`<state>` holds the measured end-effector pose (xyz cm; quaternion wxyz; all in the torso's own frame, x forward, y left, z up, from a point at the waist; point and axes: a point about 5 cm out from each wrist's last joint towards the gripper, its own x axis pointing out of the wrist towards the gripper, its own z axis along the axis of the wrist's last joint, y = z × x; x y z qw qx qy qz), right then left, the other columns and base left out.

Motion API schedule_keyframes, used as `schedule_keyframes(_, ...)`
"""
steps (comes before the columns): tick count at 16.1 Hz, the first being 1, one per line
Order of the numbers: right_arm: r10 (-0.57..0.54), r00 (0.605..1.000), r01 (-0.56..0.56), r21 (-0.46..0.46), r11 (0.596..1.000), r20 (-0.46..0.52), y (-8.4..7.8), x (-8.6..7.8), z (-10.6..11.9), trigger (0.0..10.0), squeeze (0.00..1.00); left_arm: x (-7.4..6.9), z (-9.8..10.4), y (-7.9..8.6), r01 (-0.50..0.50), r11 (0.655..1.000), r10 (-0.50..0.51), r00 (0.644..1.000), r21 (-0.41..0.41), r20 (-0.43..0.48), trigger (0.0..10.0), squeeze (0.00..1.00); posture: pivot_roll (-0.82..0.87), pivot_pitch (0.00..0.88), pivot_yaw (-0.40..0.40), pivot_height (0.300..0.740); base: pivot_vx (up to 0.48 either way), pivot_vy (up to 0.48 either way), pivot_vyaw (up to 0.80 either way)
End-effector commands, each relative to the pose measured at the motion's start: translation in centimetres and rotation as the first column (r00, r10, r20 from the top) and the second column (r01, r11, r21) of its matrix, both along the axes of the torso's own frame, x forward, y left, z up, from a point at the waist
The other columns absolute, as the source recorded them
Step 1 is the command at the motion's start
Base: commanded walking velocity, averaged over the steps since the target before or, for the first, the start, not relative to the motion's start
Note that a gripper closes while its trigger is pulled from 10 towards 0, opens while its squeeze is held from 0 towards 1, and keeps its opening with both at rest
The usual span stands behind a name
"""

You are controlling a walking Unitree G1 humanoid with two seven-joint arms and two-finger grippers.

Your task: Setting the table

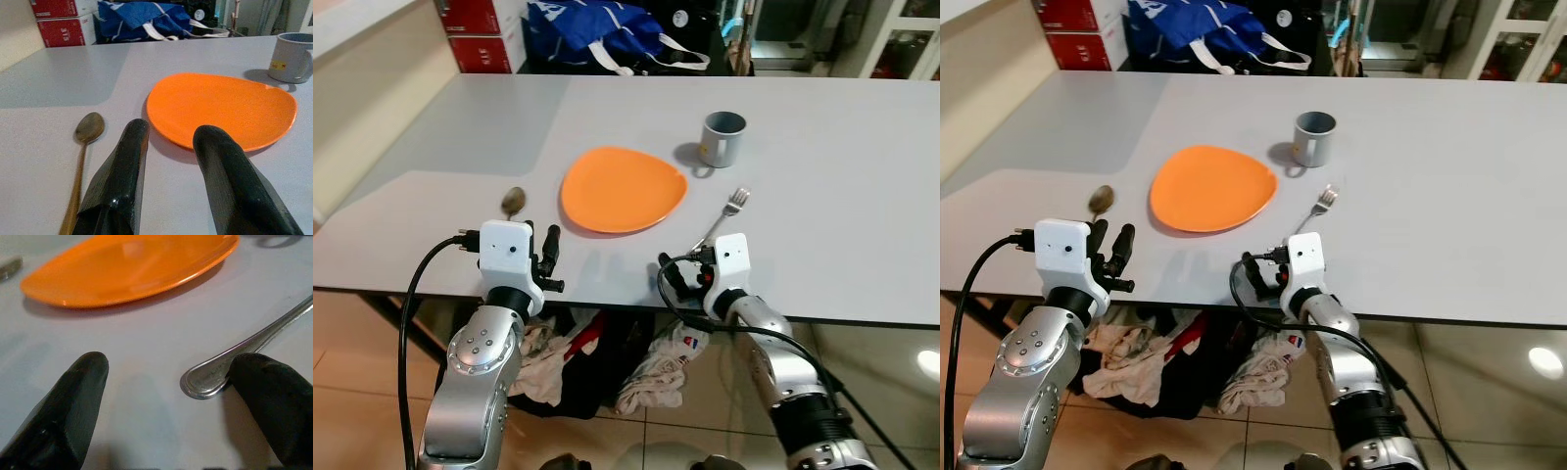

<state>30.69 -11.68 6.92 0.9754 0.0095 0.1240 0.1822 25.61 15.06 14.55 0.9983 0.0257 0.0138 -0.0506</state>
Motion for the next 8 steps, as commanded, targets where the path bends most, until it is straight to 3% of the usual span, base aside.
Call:
schedule_keyframes(1,-0.020,0.999,0.018,-0.049,0.999,-0.039,-0.9,-0.5,-1.1,10.0,0.00,0.0,0.6,0.0,-0.002,1.000,0.002,1.000,0.002,0.016,10.0,0.00,-0.08,0.024,0.056,0.722,0.000,0.000,0.00)
schedule_keyframes(4,-0.029,0.999,0.030,-0.047,0.998,0.025,-1.5,-0.7,0.3,10.0,0.00,-0.1,0.5,-0.1,0.001,1.000,-0.001,1.000,-0.001,0.014,10.0,0.00,-0.09,0.027,0.054,0.722,0.000,0.000,0.00)
schedule_keyframes(6,0.059,0.990,-0.059,-0.001,0.998,0.130,0.7,-0.9,2.9,10.0,0.00,0.0,0.5,-0.3,0.004,1.000,-0.004,1.000,-0.008,0.016,10.0,0.00,-0.09,0.026,0.054,0.722,0.000,0.000,0.00)
schedule_keyframes(8,0.083,0.987,-0.087,0.022,0.996,0.138,1.6,-0.8,2.8,10.0,0.00,0.1,0.5,-0.5,0.005,1.000,-0.005,1.000,-0.010,0.017,10.0,0.00,-0.09,0.024,0.054,0.722,0.000,0.000,0.00)
